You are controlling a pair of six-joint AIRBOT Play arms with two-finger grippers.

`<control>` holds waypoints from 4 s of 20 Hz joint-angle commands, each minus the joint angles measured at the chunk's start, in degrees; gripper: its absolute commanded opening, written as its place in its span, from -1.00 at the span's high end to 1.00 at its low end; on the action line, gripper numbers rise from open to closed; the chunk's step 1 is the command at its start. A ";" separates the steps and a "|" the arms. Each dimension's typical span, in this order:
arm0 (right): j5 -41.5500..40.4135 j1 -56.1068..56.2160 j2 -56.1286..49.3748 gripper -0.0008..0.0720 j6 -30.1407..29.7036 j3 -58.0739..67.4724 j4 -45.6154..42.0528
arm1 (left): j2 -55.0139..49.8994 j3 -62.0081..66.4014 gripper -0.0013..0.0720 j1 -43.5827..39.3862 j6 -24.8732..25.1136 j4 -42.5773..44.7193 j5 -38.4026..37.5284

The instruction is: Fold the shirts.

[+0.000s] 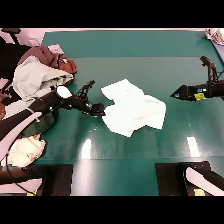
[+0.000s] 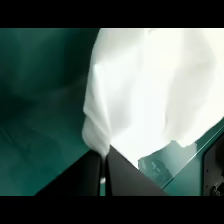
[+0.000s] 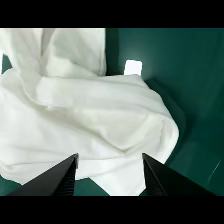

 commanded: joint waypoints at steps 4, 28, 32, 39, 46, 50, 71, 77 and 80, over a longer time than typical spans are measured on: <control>-0.17 12.35 -7.89 -0.54 -11.02 10.51 -0.20 | 11.76 0.15 0.89 0.20 -13.79 12.57 -2.27; -5.99 32.96 -46.99 -0.51 -8.41 37.86 6.23 | 12.07 0.13 0.89 0.20 -15.45 12.66 -3.65; -8.20 32.74 -46.42 0.20 -8.24 37.90 6.23 | 12.07 0.13 0.89 0.20 -16.09 12.63 -4.55; -4.81 30.14 -41.09 0.94 -1.79 46.31 1.62 | 12.15 0.22 0.89 0.20 -20.22 17.57 -7.02; -3.67 9.25 -25.70 0.94 4.83 57.16 4.81 | 12.22 16.68 0.89 5.53 -22.47 29.77 -17.55; -3.26 -2.38 -18.49 0.94 -0.39 52.63 25.29 | 12.22 31.87 0.89 12.20 -21.79 26.49 -17.66; -10.73 21.22 -16.79 -0.06 -13.18 1.79 4.61 | 12.07 39.89 0.89 12.24 -20.33 28.22 -26.58; -20.79 25.31 -23.04 -0.45 -22.91 0.76 11.80 | 12.07 39.91 0.89 12.24 -20.35 28.98 -28.22; -25.35 25.68 -25.73 -0.45 -25.75 0.79 17.62 | 12.07 39.91 0.89 12.24 -20.35 29.00 -28.68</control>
